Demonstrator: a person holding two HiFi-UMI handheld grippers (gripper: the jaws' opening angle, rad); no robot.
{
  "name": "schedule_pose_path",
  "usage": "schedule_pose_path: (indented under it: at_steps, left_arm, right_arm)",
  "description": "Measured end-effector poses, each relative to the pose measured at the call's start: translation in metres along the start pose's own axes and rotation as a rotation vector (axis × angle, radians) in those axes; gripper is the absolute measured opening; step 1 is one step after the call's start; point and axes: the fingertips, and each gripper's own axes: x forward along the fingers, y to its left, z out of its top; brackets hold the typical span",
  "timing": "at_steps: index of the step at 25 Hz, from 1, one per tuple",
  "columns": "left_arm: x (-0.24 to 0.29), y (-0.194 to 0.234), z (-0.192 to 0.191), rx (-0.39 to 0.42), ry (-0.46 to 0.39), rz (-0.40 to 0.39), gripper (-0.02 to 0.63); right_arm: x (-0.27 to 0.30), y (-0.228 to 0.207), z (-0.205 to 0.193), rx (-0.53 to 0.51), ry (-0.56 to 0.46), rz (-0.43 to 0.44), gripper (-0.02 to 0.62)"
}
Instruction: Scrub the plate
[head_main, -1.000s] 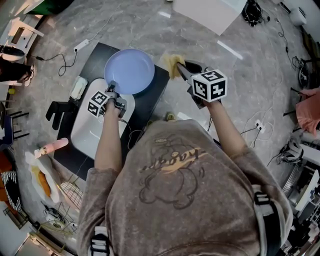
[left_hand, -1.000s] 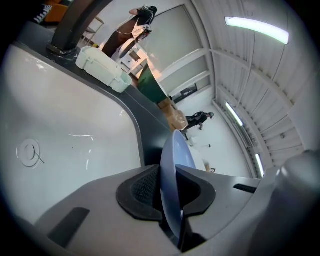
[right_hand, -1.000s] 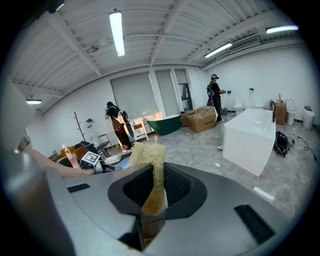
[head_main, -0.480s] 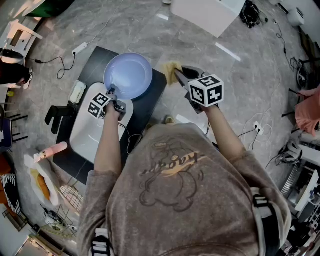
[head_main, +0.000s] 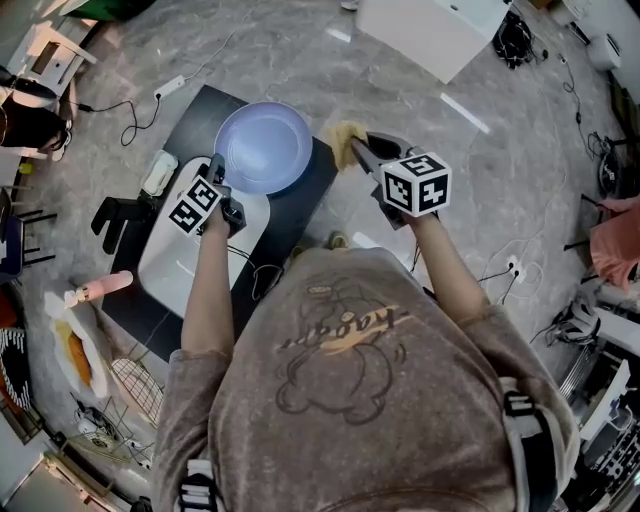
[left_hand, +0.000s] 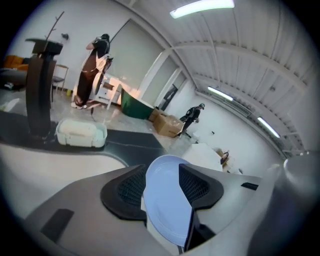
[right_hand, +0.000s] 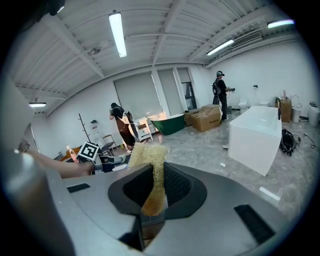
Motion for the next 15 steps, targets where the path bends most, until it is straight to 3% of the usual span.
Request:
schedule_pose_path:
  at_steps: [10,15]
  left_arm:
    - [-0.081,-0.104,0.041,0.273,-0.118,-0.212,0.196]
    - [-0.116,-0.131,0.027,0.376,-0.124,-0.239,0.196]
  right_arm:
    - [-0.013,0.016,0.005,0.012,-0.074,0.014,0.050]
    - [-0.019,0.026,0.001,0.022,-0.107,-0.002,0.049]
